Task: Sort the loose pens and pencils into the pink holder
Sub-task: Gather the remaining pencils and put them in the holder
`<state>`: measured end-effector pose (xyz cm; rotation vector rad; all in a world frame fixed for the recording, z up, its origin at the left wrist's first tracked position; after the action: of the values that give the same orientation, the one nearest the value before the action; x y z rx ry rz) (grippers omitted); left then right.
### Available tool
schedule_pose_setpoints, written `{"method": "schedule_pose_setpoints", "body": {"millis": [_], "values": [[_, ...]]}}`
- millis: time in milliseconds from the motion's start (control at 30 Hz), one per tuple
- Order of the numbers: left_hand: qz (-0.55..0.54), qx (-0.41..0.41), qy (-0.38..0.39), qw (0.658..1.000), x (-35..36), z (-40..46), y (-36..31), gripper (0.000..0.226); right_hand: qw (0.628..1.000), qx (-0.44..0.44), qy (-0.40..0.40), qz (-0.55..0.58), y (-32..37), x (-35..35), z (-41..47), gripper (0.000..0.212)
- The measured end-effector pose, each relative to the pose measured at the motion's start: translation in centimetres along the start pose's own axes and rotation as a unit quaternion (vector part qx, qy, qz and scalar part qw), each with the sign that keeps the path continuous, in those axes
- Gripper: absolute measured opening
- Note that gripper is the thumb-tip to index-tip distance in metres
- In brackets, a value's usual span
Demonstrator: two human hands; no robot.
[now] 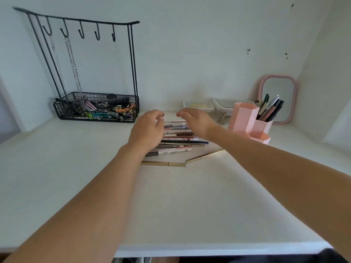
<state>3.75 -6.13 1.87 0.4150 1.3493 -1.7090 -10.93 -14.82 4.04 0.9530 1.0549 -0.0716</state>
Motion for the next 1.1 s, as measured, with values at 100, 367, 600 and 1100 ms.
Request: {"method": "schedule_pose_setpoints", "body": {"millis": [100,367,600,1100], "values": [[0.006,-0.013,0.006,1.0,0.3,0.2,0.6,0.033,0.99,0.034,0.094,-0.097,-0.4,0.8,2.8,0.043],[0.051,-0.058,0.063,0.995,1.4,0.6,1.2,0.045,0.975,0.037,0.135,-0.175,-0.9,3.1,2.9,0.042],[0.047,-0.042,0.115,0.991,2.5,0.6,0.2,0.044,0.981,0.013,0.15,-0.126,-0.3,2.9,-1.1,0.046],[0.035,-0.065,0.157,0.985,2.8,0.9,0.0,0.038,0.994,-0.016,-0.013,-0.109,-2.6,-1.0,-2.6,0.021]]}}
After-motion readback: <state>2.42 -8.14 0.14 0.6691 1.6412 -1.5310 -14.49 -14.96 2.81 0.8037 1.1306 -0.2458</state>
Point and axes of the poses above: each hand's wrist, its own z-axis towards the middle knuckle, its own x-axis out of the palm, y = z × x, the point moved 4 cm from there along z, towards the middle knuckle, and after that the axes turned 11 degrees about y, right-handed, at the moved point
